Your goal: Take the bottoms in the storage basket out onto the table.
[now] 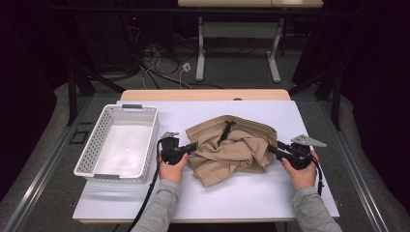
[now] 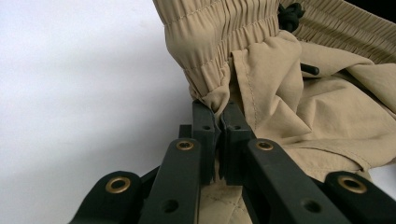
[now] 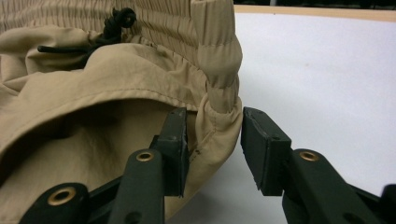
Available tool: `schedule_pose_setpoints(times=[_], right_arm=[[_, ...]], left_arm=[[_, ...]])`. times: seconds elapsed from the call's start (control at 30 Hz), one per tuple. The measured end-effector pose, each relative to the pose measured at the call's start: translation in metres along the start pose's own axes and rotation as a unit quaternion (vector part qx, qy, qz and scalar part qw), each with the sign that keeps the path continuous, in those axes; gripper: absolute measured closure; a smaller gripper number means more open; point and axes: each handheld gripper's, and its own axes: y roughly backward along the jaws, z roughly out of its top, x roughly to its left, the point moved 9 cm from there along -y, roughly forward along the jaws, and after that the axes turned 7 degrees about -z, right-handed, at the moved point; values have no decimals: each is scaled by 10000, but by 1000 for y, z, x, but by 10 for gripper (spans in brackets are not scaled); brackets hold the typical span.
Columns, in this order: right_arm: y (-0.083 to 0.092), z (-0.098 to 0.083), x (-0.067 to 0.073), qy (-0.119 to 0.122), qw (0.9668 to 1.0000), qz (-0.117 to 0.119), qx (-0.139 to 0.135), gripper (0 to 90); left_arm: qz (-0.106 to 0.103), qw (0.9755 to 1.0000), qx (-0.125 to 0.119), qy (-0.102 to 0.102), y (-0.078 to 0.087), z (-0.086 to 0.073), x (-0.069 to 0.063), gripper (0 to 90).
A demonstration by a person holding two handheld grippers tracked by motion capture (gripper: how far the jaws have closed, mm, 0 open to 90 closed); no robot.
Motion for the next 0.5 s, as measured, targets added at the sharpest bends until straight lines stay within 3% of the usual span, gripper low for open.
schedule_pose_setpoints(times=[0.27,0.5], right_arm=[[-3,-6,0,34,9998,-43,174,666],[-3,-8,-1,-61,9996,-10,274,793]], left_arm=[[36,10000,-10,-43,1,7,-1,876],[44,9999,-50,-91,4,17,-3,880]])
